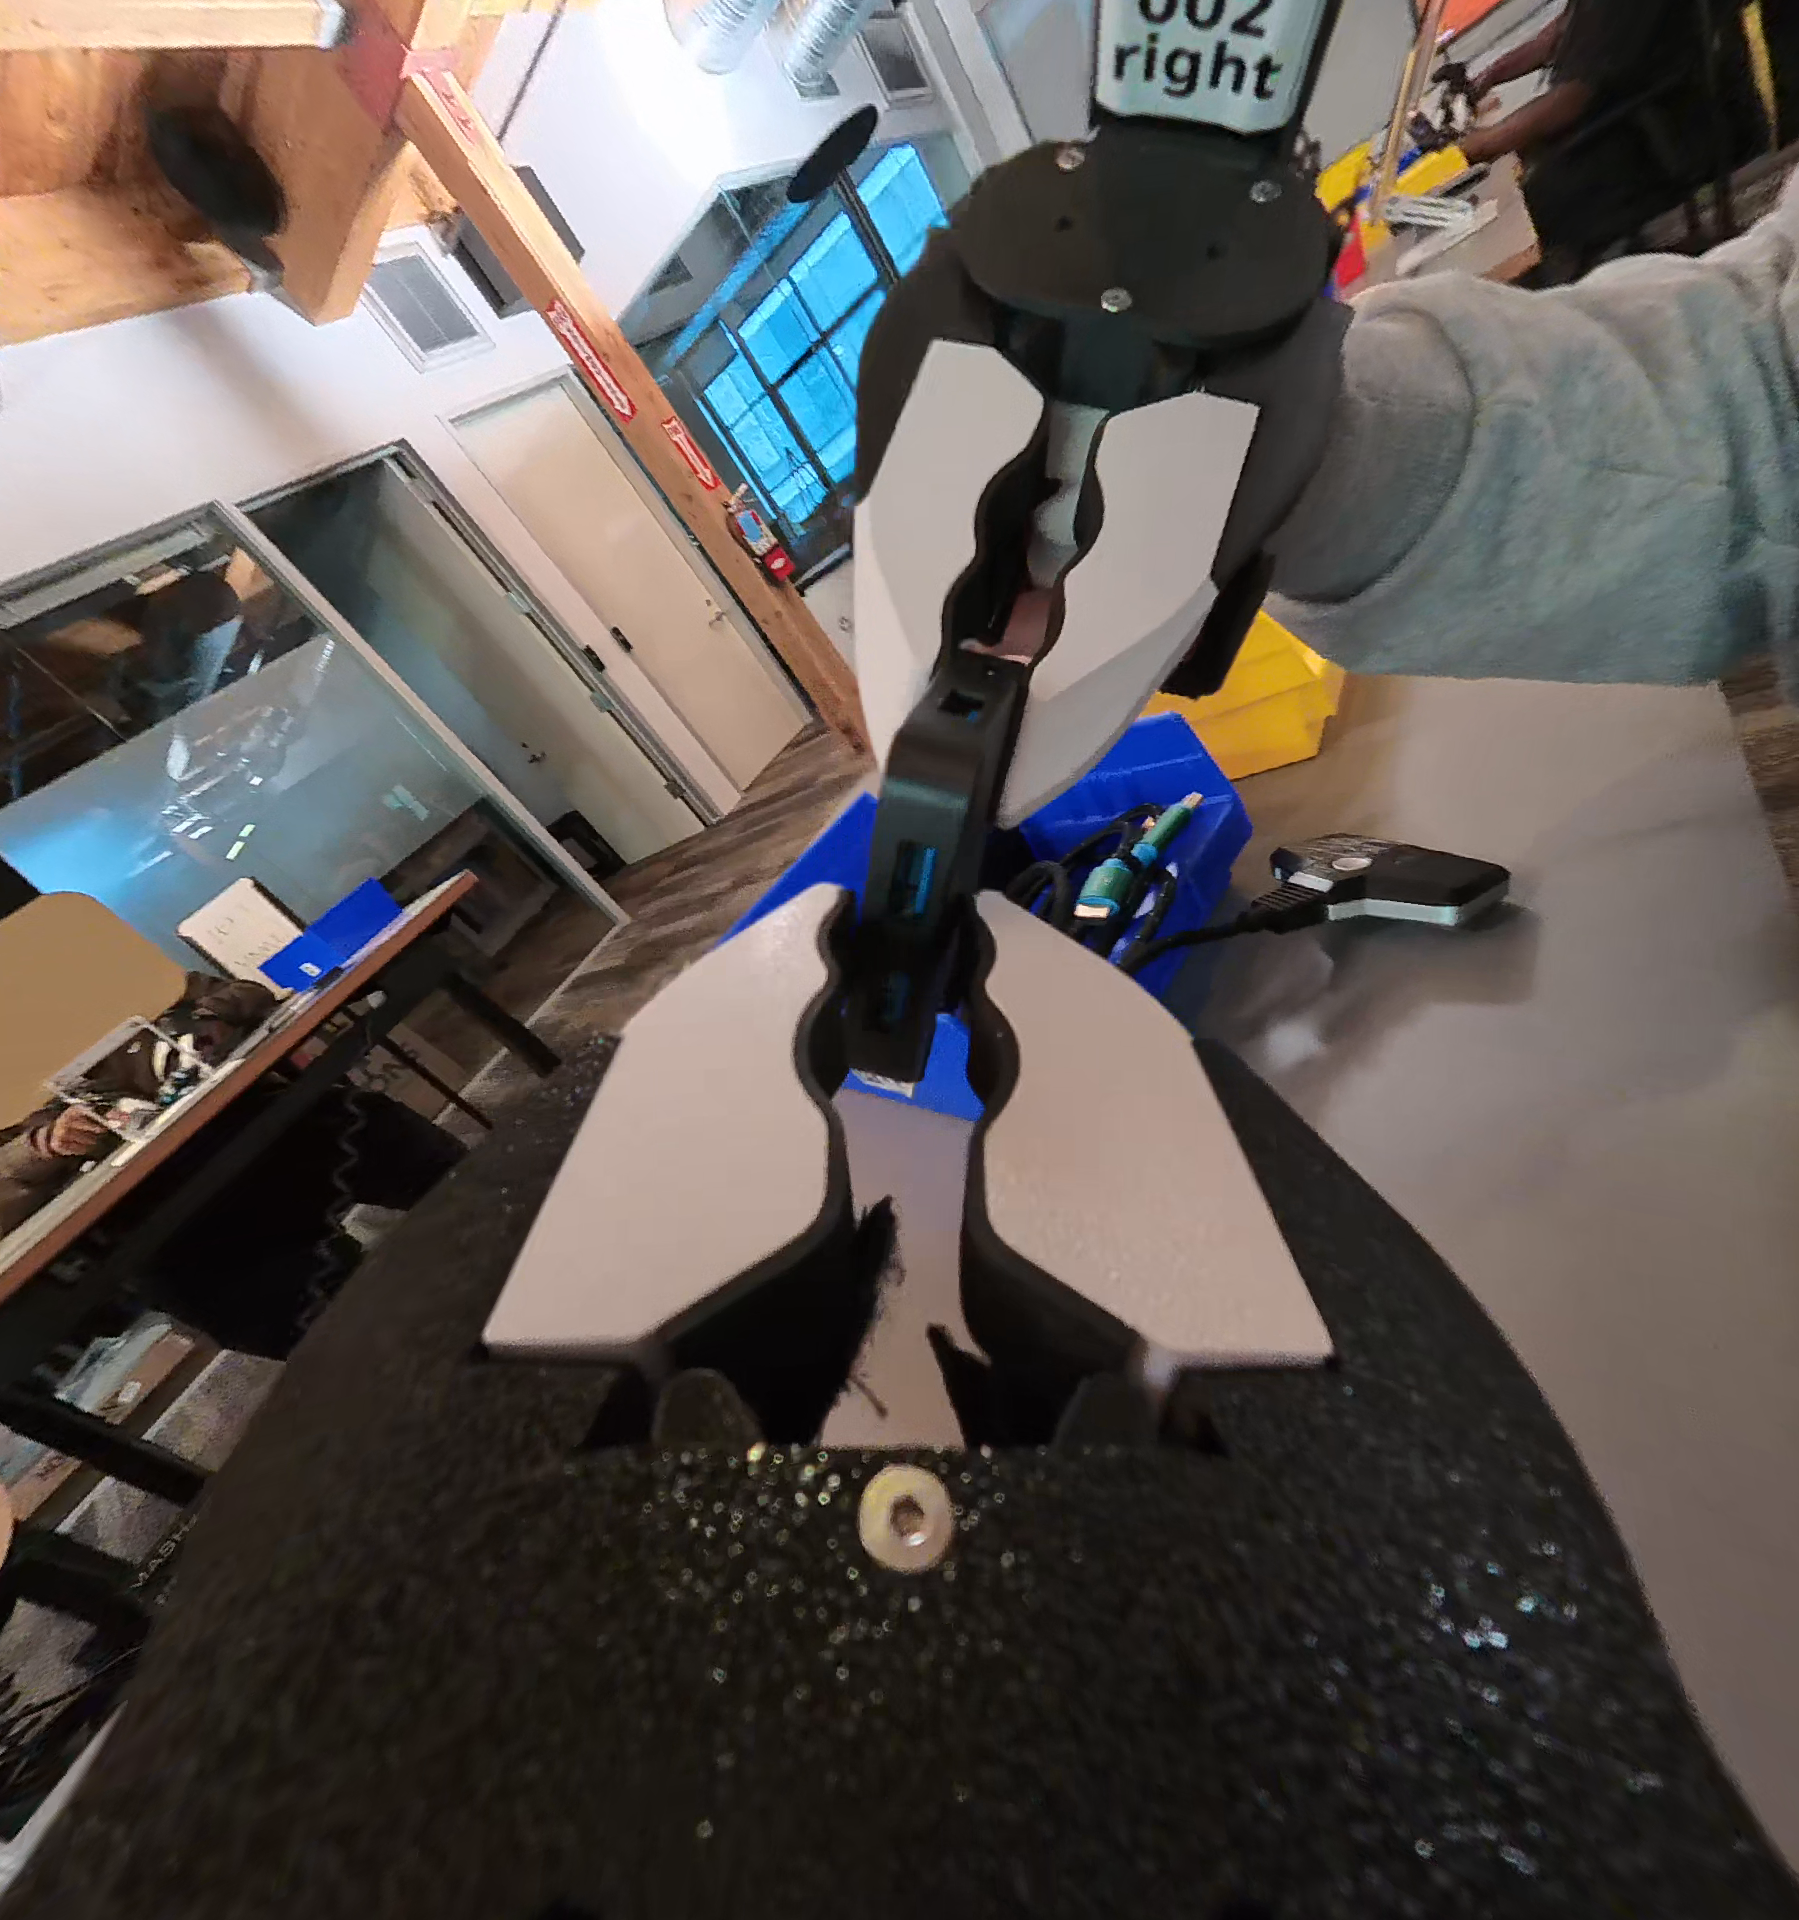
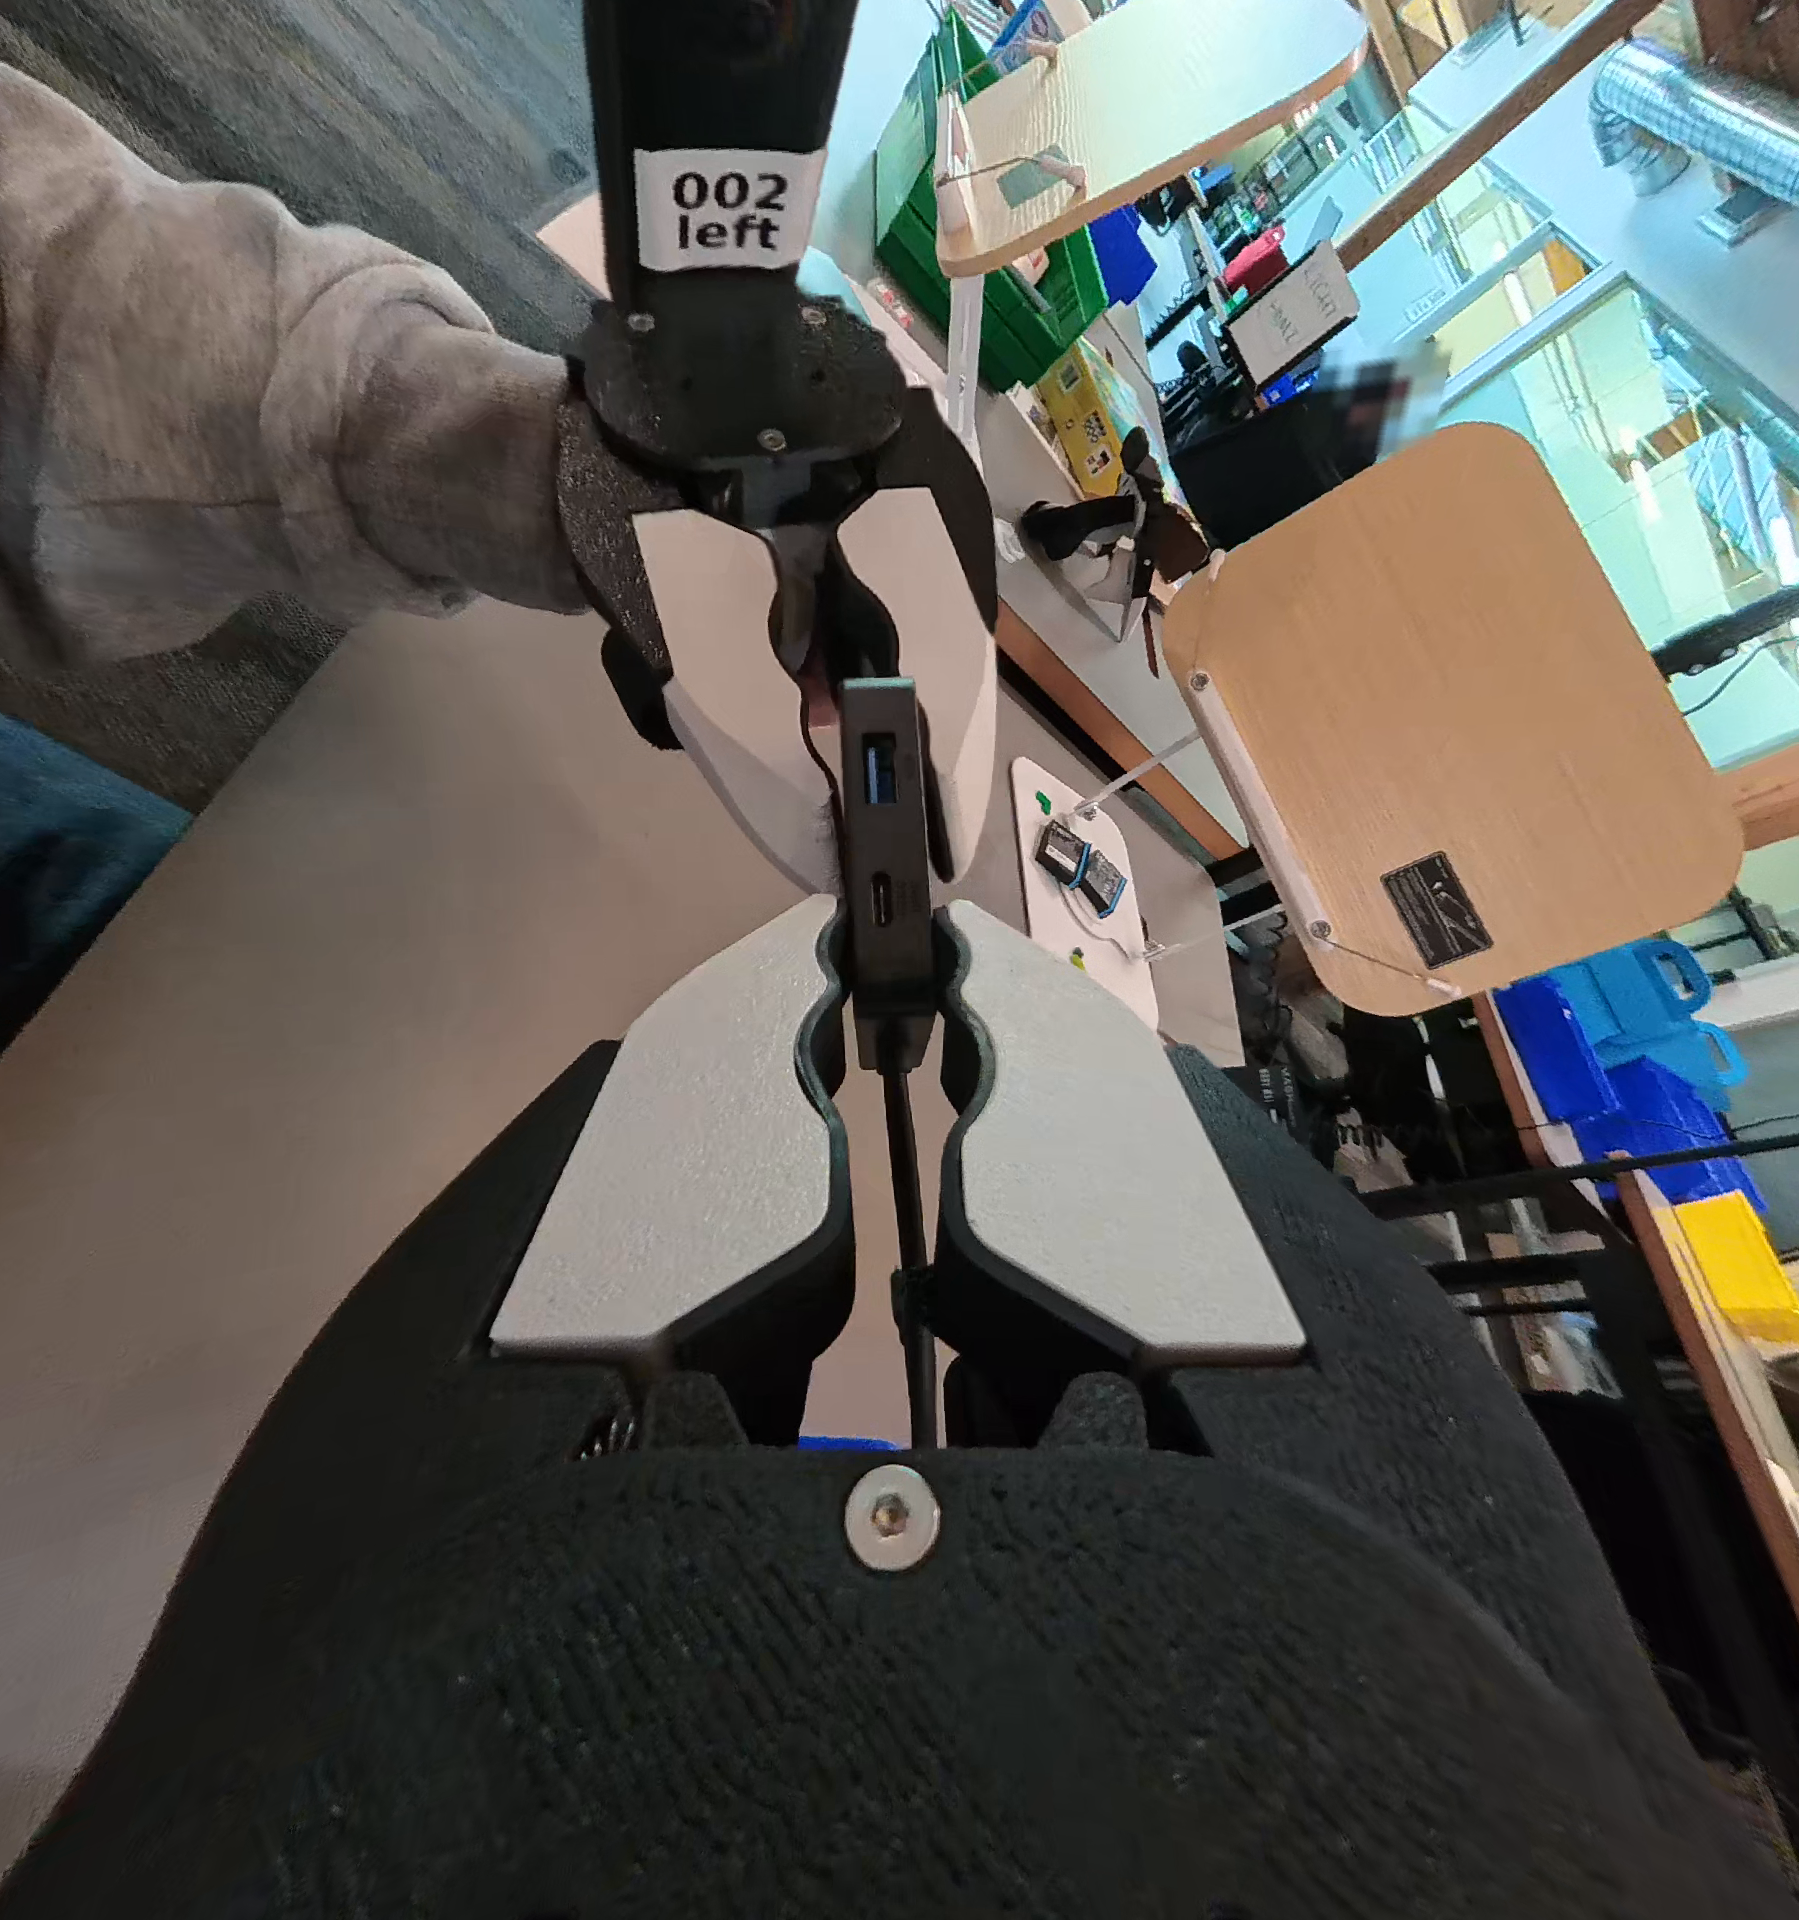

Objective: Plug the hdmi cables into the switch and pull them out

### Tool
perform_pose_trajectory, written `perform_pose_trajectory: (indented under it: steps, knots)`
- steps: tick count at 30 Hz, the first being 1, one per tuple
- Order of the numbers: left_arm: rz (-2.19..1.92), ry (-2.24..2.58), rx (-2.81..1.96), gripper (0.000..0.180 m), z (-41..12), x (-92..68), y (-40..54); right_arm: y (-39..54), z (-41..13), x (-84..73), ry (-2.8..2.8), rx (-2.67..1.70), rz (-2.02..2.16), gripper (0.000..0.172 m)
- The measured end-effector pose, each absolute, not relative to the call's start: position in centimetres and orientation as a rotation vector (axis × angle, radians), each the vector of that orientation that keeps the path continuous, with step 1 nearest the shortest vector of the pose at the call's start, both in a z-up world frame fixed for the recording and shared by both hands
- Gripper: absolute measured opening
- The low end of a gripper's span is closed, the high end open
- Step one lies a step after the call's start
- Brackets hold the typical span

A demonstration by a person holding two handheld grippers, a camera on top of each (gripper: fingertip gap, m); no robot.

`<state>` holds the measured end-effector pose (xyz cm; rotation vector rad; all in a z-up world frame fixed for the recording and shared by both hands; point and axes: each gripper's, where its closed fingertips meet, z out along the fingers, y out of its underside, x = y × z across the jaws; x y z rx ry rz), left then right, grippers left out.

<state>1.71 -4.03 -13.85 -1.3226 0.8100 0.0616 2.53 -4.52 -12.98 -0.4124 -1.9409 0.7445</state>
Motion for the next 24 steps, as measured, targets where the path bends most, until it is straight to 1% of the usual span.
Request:
perform_pose_trajectory:
  steps: [5,6,8,10,14,16,17,18,19,21,24]
  knots:
    - [0.183,0.889,-1.419,0.014,-15.4,1.9,-3.5,-3.3,-14.2,2.7,-1.941,-0.49,0.71,0.018]
    - [0.242,0.904,-1.45,0.014,-15.8,1.7,-3.3,-2.8,-14.7,2.7,-1.947,-0.509,0.66,0.021]
    - [0.363,0.957,-1.509,0.014,-16.6,1.1,-3.3,-2.0,-15.8,2.7,-1.948,-0.517,0.541,0.038]
    - [0.436,1.005,-1.541,0.014,-17.1,0.8,-3.4,-1.7,-16.8,2.8,-1.944,-0.497,0.43,0.041]
    - [0.495,1.096,-1.598,0.014,-17.8,1.1,-3.9,-1.5,-18.2,2.5,-1.914,-0.461,0.259,0.041]
    - [0.528,1.129,-1.641,0.014,-18.2,1.0,-3.7,-1.6,-18.5,2.1,-1.902,-0.446,0.208,0.037]
    - [0.546,1.136,-1.656,0.014,-18.3,1.0,-3.6,-1.8,-18.5,1.9,-1.896,-0.439,0.203,0.032]
    - [0.561,1.138,-1.662,0.014,-18.3,0.9,-3.5,-2.0,-18.5,1.7,-1.892,-0.433,0.208,0.02]
    - [0.581,1.129,-1.66,0.014,-18.1,0.8,-3.5,-2.0,-18.4,1.5,-1.885,-0.437,0.219,0.016]
    - [0.572,1.069,-1.622,0.017,-17.1,0.7,-3.5,-2.1,-17.9,1.4,-1.856,-0.457,0.298,0.014]
    - [0.465,0.858,-1.536,0.03,-14.4,0.6,-3.5,-2.5,-16.2,1.4,-1.755,-0.477,0.549,0.013]
